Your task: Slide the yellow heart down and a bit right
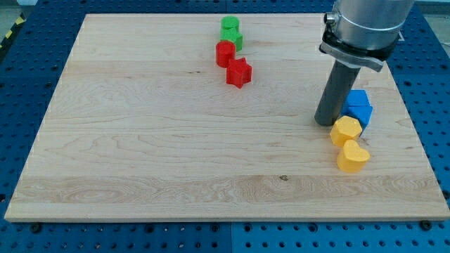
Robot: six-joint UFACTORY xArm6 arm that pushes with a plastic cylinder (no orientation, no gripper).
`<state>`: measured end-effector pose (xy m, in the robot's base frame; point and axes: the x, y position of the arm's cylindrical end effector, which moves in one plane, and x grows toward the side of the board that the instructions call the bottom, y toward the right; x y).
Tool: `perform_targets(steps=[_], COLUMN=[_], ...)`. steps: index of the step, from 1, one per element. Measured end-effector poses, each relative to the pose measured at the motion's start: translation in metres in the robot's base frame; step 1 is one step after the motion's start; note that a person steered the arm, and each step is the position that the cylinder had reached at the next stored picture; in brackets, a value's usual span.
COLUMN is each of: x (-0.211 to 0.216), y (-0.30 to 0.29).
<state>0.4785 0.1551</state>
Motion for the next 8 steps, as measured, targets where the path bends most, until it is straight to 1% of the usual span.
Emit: perform_targets(steps=[1, 4, 5, 6, 8], x=[0.01, 0.02, 0.02, 0.032, 0.056], y=[0.0, 0.015, 0.003, -0.018, 0.0])
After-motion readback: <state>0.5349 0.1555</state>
